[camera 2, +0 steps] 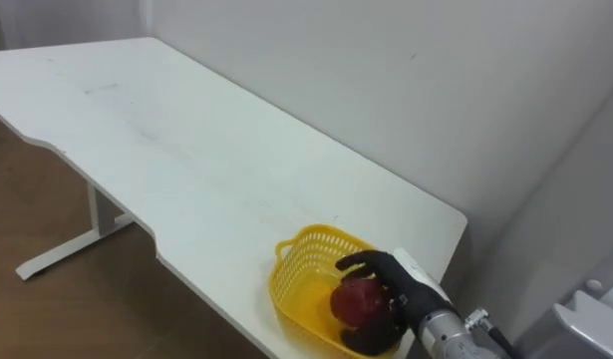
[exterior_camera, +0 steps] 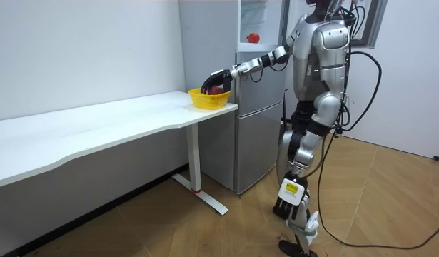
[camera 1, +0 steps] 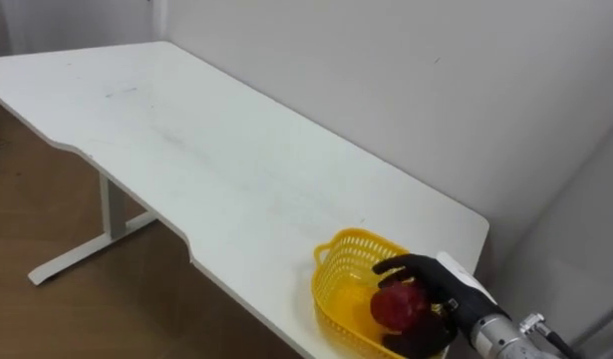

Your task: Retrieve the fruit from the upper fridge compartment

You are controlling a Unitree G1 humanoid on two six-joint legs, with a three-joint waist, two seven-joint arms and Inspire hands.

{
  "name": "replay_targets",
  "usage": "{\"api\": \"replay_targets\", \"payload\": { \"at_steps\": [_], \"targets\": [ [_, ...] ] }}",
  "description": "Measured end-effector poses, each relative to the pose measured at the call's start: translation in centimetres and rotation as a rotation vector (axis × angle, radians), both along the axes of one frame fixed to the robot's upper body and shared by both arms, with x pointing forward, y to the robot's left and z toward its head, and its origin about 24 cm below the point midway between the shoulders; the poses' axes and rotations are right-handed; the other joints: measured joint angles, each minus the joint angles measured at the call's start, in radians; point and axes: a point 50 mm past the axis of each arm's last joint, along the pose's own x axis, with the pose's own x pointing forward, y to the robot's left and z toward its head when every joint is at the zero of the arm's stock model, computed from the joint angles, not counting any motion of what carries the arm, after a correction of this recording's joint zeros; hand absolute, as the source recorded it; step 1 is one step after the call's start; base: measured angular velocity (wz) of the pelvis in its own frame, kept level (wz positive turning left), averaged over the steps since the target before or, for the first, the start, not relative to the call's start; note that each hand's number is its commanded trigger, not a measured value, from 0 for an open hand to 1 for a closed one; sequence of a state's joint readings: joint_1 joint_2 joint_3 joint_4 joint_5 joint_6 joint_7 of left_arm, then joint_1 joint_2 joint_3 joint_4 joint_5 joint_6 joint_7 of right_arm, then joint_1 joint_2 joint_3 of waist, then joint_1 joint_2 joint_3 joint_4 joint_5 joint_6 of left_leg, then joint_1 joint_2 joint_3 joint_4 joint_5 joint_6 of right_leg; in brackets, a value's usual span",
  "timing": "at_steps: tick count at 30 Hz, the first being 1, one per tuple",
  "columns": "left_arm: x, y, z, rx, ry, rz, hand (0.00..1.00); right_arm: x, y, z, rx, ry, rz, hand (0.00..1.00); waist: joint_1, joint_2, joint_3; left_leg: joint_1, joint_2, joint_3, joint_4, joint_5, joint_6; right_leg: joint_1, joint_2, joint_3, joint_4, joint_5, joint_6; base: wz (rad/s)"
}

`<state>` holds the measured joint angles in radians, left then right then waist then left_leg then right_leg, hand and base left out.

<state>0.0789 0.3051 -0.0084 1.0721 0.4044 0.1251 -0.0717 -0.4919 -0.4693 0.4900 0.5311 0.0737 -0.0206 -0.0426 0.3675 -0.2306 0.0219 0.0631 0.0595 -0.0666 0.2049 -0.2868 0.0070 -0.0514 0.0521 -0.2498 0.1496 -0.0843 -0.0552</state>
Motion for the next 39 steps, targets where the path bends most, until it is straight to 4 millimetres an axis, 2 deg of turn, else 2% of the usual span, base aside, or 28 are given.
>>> {"api": "replay_targets", "payload": {
  "at_steps": [20, 29, 33, 35, 39],
  "targets": [
    [-0.2, 0.0, 0.0, 0.003, 0.004, -0.003, 0.00, 0.2, -0.1, 0.4, 0.036, -0.018, -0.031, 0.00, 0.008, -0.008, -0.0022, 0.000, -0.001, 0.008, 0.001, 0.000, -0.001, -0.003, -0.001, 0.001, 0.002, 0.000, 0.000, -0.01],
    [-1.0, 0.2, -0.1, -0.002, 0.020, 0.007, 0.00, 0.8, 0.4, 1.6, 0.038, -0.066, -0.022, 0.00, -0.017, -0.014, -0.0027, 0.018, 0.000, 0.010, 0.000, 0.000, -0.001, 0.017, -0.001, 0.004, 0.001, 0.000, 0.000, 0.00],
    [-1.8, 0.4, -0.1, 0.001, 0.041, 0.011, 0.00, 0.7, 1.9, 3.8, 0.083, -0.154, 0.047, 0.00, -0.055, -0.012, -0.0014, 0.020, -0.001, 0.010, 0.001, 0.000, -0.001, 0.020, -0.001, 0.008, 0.001, 0.000, 0.000, 0.00],
    [-1.9, 0.7, 0.0, 0.006, 0.043, 0.010, 0.00, 0.6, 2.3, 4.3, 0.096, -0.176, 0.068, 0.00, -0.063, -0.006, 0.0027, 0.029, 0.000, 0.011, 0.000, 0.000, -0.001, 0.028, 0.002, 0.015, 0.001, 0.000, 0.000, 0.00],
    [-2.0, 0.9, 0.2, 0.009, 0.039, -0.005, 0.00, 0.4, 2.7, 5.4, 0.094, -0.219, 0.100, 0.00, -0.080, -0.006, 0.0010, 0.036, -0.001, 0.010, -0.009, 0.000, -0.001, 0.035, 0.003, 0.027, 0.002, 0.000, 0.000, 0.00]
  ]
}}
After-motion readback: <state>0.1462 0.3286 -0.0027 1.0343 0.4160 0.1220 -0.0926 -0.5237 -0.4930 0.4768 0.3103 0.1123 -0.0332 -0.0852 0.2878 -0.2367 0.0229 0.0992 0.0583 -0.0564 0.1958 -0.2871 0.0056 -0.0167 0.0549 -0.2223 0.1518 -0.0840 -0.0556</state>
